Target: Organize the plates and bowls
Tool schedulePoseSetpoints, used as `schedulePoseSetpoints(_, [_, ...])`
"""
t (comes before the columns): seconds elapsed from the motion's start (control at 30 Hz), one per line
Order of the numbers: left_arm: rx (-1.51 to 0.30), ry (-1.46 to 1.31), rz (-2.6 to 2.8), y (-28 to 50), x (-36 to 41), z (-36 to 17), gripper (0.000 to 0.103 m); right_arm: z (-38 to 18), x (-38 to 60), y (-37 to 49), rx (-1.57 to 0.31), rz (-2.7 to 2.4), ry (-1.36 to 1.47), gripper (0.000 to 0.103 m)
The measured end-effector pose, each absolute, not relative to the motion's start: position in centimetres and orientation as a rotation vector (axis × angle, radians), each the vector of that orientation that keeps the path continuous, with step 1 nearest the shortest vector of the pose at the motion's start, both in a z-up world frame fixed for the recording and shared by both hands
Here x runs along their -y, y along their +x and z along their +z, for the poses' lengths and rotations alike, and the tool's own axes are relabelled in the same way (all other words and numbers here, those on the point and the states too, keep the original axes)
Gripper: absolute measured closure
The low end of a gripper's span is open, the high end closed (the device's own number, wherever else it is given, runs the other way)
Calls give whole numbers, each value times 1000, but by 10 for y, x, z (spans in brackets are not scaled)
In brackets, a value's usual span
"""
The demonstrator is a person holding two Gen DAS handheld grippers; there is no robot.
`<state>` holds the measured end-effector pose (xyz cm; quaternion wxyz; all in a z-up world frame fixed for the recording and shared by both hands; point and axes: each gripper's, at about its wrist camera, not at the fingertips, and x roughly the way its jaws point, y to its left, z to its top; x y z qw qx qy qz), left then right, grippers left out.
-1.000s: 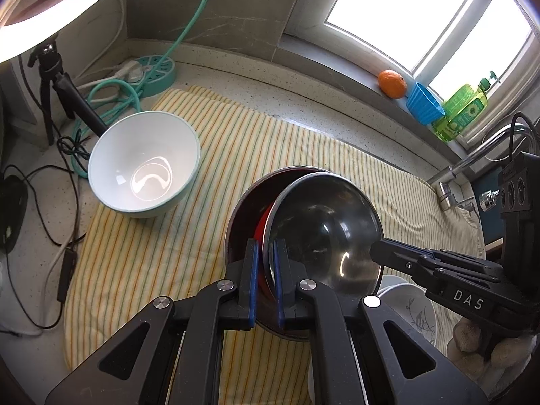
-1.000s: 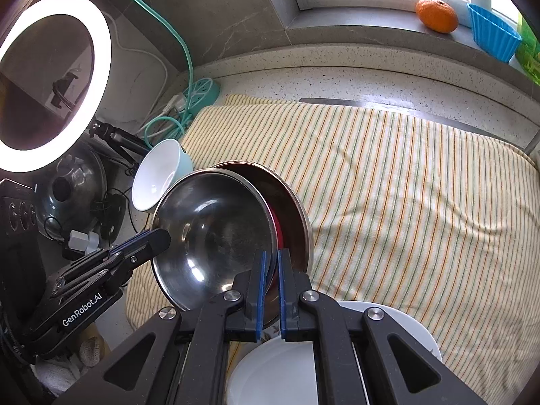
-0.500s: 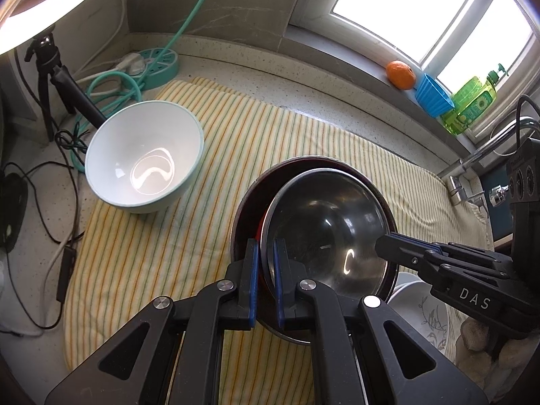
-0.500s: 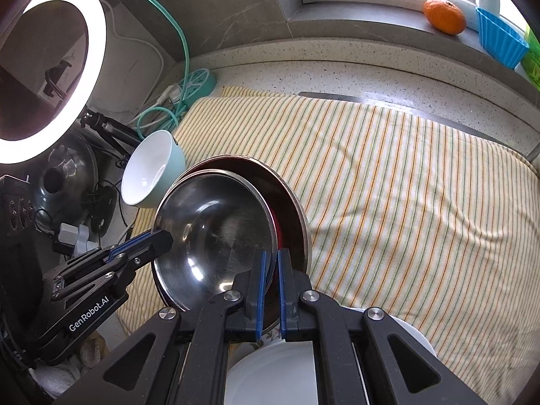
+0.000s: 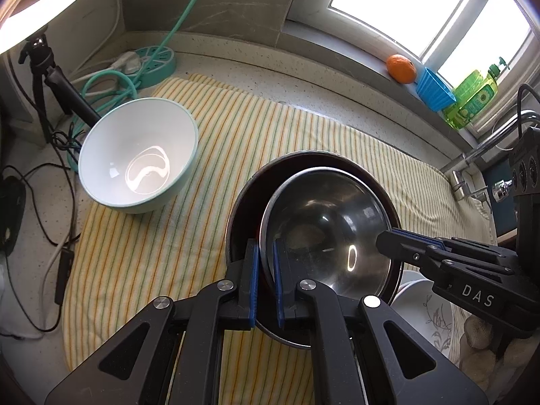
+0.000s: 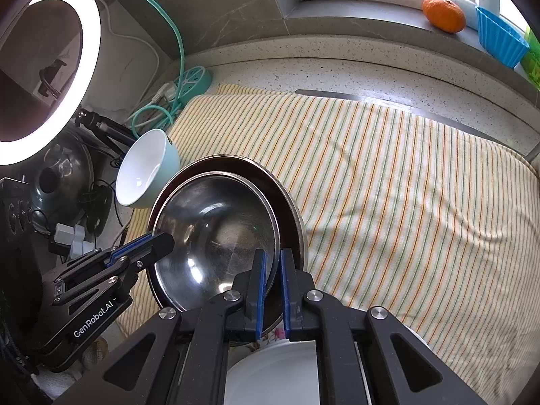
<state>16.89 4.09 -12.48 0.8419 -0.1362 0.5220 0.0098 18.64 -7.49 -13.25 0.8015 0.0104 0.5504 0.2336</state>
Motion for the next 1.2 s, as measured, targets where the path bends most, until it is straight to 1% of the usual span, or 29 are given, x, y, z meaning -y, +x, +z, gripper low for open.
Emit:
schedulePoseSetpoints(0.63, [-1104,-274,29,172,-41,-127,96,-136,71,189,-1179,495,0,94])
schedulePoseSetpoints(1.2, [-1032,-329,35,152,-60,-106,96,-111,76,181,-1109,483,27,93])
